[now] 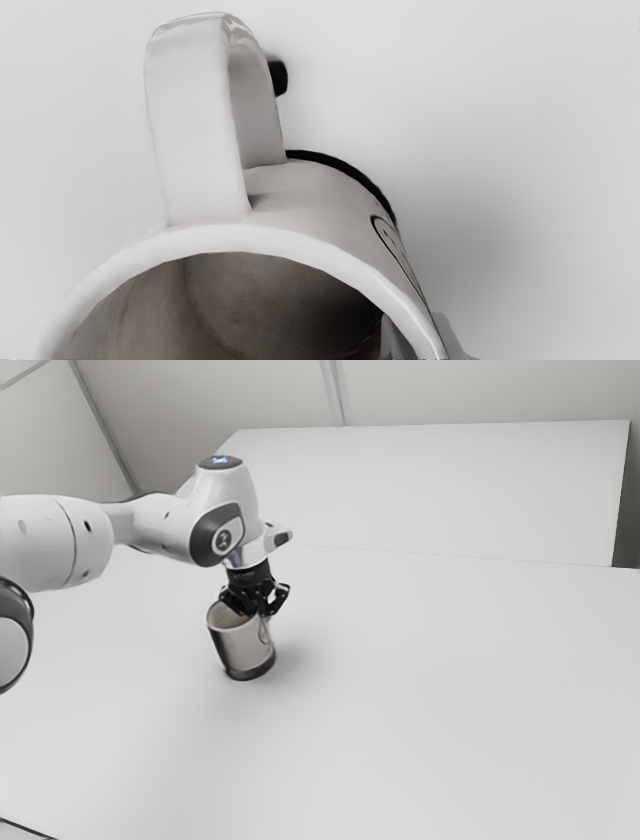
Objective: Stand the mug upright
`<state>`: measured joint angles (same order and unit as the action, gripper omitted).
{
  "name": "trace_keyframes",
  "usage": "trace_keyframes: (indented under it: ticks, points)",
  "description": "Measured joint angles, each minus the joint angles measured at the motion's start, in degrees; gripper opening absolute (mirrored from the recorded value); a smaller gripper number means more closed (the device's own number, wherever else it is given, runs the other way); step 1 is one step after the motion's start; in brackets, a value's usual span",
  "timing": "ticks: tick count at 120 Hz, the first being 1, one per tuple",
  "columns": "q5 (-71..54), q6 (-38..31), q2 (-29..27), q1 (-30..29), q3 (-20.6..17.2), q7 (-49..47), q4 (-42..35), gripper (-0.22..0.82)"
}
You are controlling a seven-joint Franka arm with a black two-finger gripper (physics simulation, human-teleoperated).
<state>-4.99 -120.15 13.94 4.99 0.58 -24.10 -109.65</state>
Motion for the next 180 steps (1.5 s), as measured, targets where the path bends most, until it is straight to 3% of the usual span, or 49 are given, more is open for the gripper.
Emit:
trace_keyframes:
  ticks: [36,85,106,128,140,155,180]
  points:
    - [1.9,-3.6,0.7,0.5,0.0,-7.6,-1.3,-0.15]
    - [3.9,-5.3,0.5,0.3,0.0,-12.8,-1.5,0.37]
    - [4.5,-4.4,-1.5,0.2,0.0,-14.2,-1.2,0.5]
    - [4.6,0.2,-3.6,0.3,0.3,-15.1,3.6,0.56]
    - [4.5,6.2,-3.9,-0.1,0.5,-14.5,9.7,0.58]
    - [4.6,13.6,-3.9,-0.5,0.6,-7.9,16.1,0.59]
    - [7.9,20.8,-3.5,-0.3,0.6,2.0,19.2,0.6]
